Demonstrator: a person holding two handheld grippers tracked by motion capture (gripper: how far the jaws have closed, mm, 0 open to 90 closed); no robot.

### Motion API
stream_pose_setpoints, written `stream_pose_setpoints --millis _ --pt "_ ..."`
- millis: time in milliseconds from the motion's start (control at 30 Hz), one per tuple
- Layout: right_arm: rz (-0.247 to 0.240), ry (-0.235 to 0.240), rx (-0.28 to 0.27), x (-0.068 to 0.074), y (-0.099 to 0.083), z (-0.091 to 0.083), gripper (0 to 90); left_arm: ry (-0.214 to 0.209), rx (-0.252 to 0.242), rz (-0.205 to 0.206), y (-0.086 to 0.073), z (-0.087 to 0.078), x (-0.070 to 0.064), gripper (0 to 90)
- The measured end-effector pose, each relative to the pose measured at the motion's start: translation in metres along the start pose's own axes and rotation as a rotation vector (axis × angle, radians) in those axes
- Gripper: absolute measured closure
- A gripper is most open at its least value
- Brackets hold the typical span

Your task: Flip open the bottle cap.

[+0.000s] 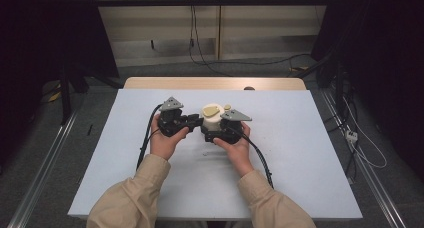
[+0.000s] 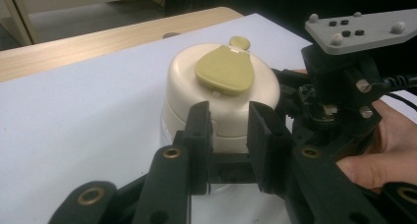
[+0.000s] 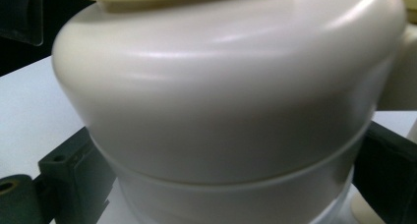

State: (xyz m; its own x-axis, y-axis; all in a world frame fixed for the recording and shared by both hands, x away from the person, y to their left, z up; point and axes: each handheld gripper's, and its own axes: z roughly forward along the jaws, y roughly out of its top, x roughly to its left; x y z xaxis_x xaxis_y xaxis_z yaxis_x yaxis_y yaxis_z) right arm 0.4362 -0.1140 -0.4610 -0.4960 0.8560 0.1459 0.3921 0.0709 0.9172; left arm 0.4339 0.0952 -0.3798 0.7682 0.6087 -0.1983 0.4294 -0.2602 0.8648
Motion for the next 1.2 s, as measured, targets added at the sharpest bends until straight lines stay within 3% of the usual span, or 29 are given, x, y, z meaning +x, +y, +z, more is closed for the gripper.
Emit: stream_pose_setpoints --millis 467,1200 --pt "-0.002 -0.002 0.001 0.0 0.0 0.0 3.1 -0.02 0.025 0.015 0.0 0.003 0.003 90.0" --pt "-0.008 -0.003 0.004 0.0 0.0 0.0 3.1 -0.002 0.064 0.011 0.005 0.011 0.004 90.0"
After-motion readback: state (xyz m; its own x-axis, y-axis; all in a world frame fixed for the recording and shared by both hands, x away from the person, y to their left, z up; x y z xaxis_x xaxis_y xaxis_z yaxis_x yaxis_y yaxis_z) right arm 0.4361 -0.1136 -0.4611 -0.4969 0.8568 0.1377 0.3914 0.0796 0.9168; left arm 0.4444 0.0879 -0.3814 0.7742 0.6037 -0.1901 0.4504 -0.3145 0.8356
